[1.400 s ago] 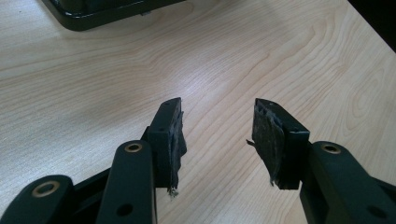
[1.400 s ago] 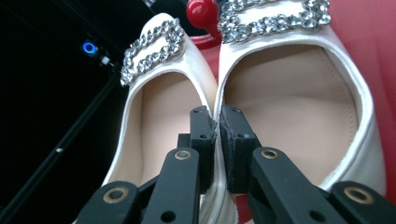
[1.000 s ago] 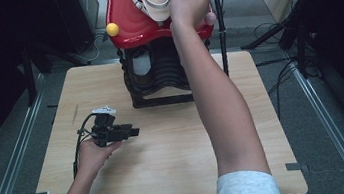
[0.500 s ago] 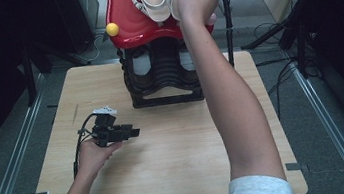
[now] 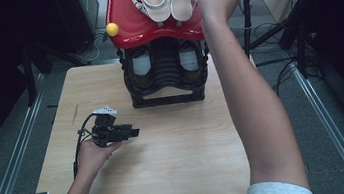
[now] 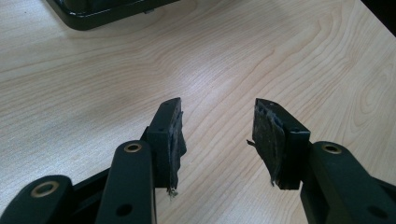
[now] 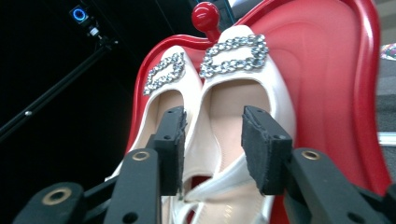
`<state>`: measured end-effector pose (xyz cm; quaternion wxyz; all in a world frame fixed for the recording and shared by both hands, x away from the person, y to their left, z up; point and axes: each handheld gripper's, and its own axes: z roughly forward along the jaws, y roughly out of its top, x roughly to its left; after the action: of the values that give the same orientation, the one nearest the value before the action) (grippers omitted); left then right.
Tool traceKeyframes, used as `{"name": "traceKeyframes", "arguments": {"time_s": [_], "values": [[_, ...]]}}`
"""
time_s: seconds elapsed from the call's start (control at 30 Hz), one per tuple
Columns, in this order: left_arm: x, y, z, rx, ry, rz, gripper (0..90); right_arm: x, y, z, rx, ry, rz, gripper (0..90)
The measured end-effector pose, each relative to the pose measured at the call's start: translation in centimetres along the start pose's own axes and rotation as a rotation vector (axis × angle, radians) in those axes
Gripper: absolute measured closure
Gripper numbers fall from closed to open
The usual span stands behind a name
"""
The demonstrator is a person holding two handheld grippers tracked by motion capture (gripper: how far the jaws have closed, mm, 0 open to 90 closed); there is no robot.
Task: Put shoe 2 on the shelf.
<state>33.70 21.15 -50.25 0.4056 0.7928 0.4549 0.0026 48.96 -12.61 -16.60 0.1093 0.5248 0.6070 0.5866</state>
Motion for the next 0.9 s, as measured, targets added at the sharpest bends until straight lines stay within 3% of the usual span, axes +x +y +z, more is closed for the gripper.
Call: {"name": "traceKeyframes", "arguments": {"time_s": [0.27, 0.4, 0.5, 0.9], "values": [[0.0, 0.0, 0.0, -0.001, 0.002, 0.002, 52.8, -1.5, 0.1, -1.4, 0.005, -0.009, -0.027, 52.8], [0.0, 0.0, 0.0, -0.002, 0.001, 0.002, 52.7, -2.1, 0.0, -2.0, 0.008, 0.013, -0.032, 49.6], [0.0, 0.0, 0.0, 0.0, 0.005, 0.006, 52.6, -2.7, -0.3, -2.5, 0.008, 0.005, -0.064, 49.1], [0.0, 0.1, 0.2, 0.0, 0.008, 0.004, 52.3, -6.3, -1.6, -3.9, 0.018, -0.028, -0.046, 47.0]]}}
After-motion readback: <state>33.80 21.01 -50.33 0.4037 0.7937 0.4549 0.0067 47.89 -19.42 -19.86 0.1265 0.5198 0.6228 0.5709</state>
